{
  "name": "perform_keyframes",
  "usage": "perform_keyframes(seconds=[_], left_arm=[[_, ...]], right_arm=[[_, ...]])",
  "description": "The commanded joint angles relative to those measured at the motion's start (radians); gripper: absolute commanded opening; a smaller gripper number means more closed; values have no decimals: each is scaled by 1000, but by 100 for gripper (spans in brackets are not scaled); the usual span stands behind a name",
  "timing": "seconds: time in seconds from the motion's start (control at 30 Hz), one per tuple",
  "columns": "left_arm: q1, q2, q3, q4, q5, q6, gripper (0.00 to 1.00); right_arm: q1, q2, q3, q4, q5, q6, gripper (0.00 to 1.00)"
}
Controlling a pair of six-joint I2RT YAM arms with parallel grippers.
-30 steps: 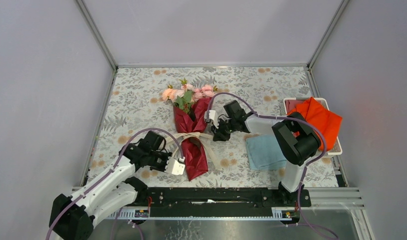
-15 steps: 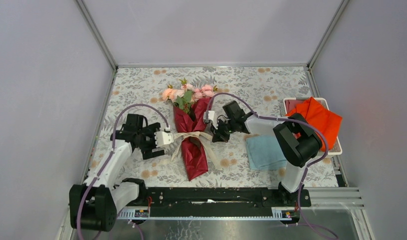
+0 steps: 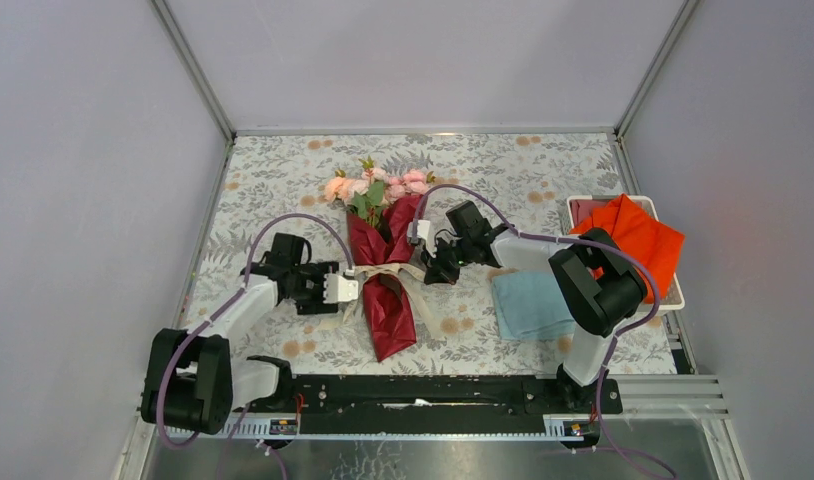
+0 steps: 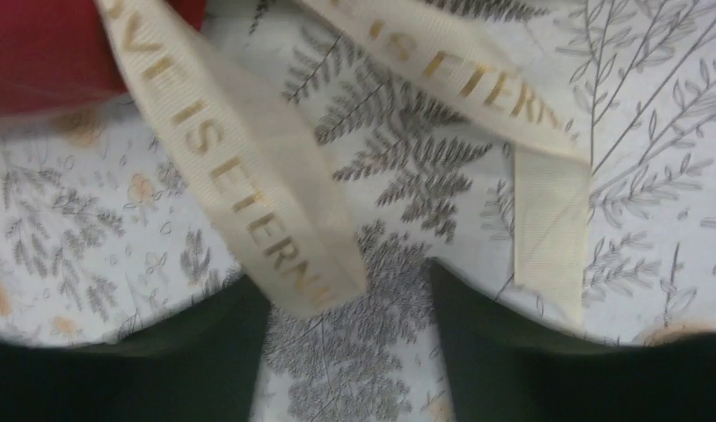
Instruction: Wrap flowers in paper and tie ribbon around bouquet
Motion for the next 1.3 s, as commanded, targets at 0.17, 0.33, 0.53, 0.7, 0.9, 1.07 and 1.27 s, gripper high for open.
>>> perform_keyframes(seconds=[0.17,0.33,0.53,0.7,0.9,1.07,1.27], left_arm=[[-26,45,-121,383,-129,142,0],[-15,54,-58,671,-94,54,0],[13,139,17,974,58,75,0],[68,304,166,989,158,197,0],[102,465,335,934,175,226,0],[113,551,360,914,184,279,0],[153,652,444,864,159,317,0]], right_arm=[[10,-42,17,-33,-12,38,0],[46,-60,16,-89,64,146,0],[118,-90,-81,-91,92,417,0],[123,-133,-147,-107,76,596,0],[127,-126,-190,-67,21,728,0],[128,-43,-168,-125,32,755,0],[128,9,-267,-84,4,834,0]])
